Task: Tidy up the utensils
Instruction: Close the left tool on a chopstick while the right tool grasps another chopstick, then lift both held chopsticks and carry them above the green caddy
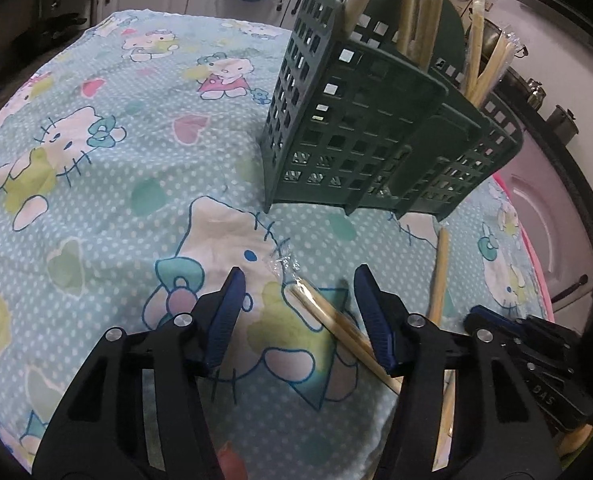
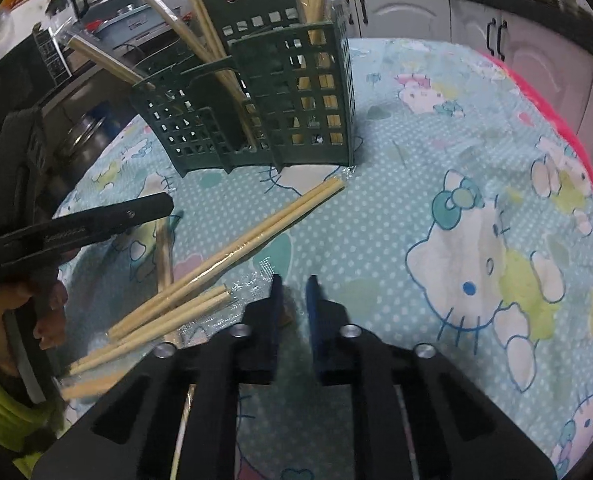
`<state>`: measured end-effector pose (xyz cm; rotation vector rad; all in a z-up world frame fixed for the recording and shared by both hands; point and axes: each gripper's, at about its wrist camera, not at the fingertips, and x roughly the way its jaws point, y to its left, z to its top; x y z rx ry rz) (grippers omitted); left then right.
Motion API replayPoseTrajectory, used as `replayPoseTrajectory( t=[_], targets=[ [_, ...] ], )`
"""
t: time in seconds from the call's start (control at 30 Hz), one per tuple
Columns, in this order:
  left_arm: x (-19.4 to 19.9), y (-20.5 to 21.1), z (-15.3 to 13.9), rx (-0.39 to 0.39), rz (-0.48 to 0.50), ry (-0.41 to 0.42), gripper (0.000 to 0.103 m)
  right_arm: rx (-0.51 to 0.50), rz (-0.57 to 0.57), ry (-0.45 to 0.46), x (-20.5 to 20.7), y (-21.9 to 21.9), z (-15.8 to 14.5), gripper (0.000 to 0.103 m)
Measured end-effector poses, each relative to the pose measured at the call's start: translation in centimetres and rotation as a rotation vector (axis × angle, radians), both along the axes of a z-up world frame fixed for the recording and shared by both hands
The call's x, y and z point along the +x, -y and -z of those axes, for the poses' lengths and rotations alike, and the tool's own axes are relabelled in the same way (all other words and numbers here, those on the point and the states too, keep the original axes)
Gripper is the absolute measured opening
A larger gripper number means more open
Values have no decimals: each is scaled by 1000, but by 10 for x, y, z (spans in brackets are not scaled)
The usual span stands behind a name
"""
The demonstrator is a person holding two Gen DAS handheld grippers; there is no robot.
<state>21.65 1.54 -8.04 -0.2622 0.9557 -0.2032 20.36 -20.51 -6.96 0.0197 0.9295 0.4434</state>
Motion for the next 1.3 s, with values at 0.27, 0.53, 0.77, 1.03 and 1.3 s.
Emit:
replayPoseTrajectory(
  t=[0.27, 0.53, 0.77, 1.03, 1.3],
  targets=[
    [8, -5, 3, 34, -25, 0, 28, -16, 8, 46, -3, 7, -7, 1],
    [11, 5, 2, 101, -10, 8, 17, -21, 13, 96, -10, 8, -22, 1],
    [7, -15, 2, -8, -1, 12, 4, -11, 13, 155, -15, 12, -45, 1],
    [-10, -48, -14, -59, -55, 60, 2, -20, 25, 224, -22, 18, -67, 1],
    [-32, -79, -40, -60, -127, 141, 2, -22, 29, 263, -27, 19, -80, 1]
  ],
)
